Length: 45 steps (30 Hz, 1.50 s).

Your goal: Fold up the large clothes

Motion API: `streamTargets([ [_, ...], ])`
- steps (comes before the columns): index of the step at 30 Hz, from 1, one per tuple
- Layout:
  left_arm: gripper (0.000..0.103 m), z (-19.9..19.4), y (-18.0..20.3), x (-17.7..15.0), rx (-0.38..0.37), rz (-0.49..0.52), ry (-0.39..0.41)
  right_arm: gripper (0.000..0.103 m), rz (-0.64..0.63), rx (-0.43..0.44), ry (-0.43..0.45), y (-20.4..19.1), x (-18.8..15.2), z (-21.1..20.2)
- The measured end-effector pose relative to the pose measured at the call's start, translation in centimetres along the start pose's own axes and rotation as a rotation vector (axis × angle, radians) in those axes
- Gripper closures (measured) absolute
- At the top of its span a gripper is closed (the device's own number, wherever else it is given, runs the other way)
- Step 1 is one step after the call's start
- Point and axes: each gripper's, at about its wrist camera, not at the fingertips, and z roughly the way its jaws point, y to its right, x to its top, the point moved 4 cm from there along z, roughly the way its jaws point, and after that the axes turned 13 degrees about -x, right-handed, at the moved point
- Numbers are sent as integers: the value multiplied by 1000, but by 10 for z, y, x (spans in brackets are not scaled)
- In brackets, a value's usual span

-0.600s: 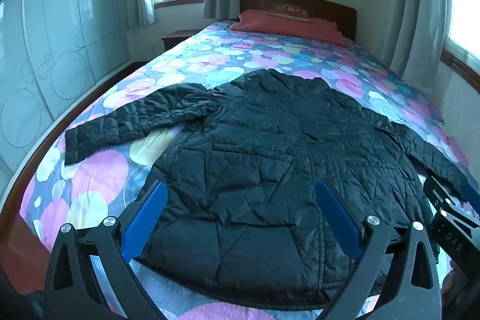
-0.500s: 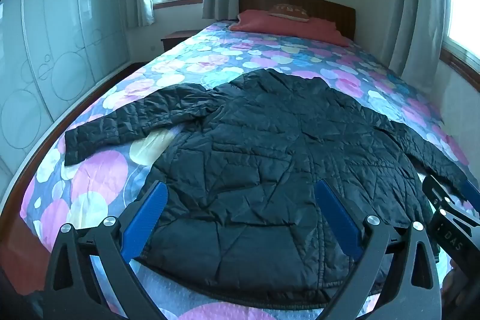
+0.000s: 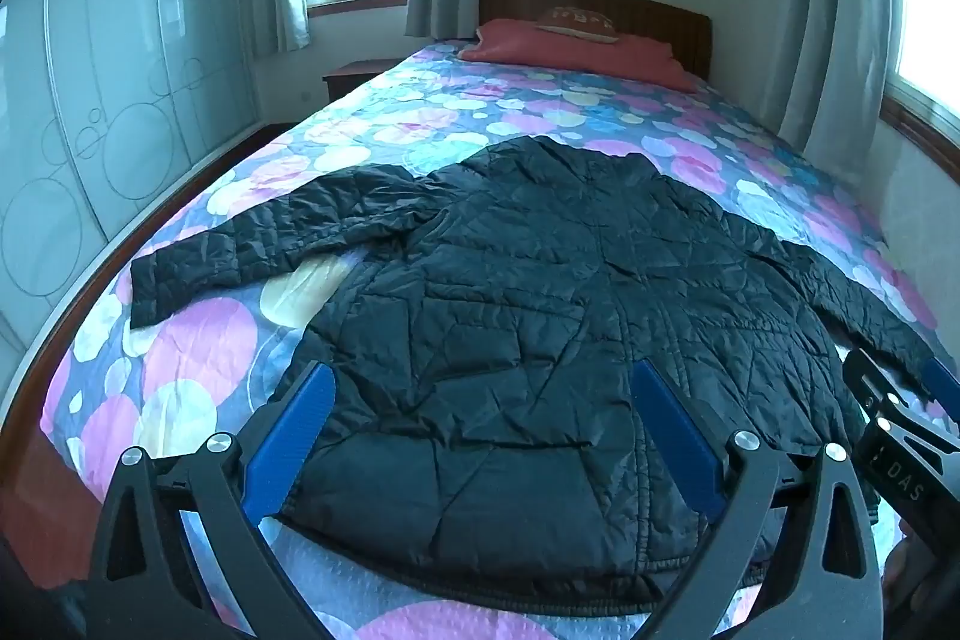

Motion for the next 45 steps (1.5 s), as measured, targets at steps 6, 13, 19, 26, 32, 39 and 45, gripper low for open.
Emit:
streamTargets([
  [6, 5, 0, 0, 0, -1, 2, 0, 2, -1, 0, 1, 0, 0, -1],
  [13, 5, -1, 0, -2, -1, 0, 1, 2, -1, -1, 0, -1, 1, -1],
  [19, 5, -4, 0, -2, 1, -1, 0, 2, -1, 0, 1, -2, 1, -2],
  [26, 5, -5, -1, -3, 1, -1, -1, 2, -1, 0, 1, -2, 1, -3],
  [32, 5, -5, -1, -3, 1, -1, 0, 2, -3, 0, 4, -2, 2, -4],
  [39, 5, -9, -10, -1, 2, -11, -6, 2, -1, 0, 2, -6, 0, -5],
  [45, 5, -9, -11, -2, 3, -8, -4, 2, -6, 4, 5, -12, 2, -6],
])
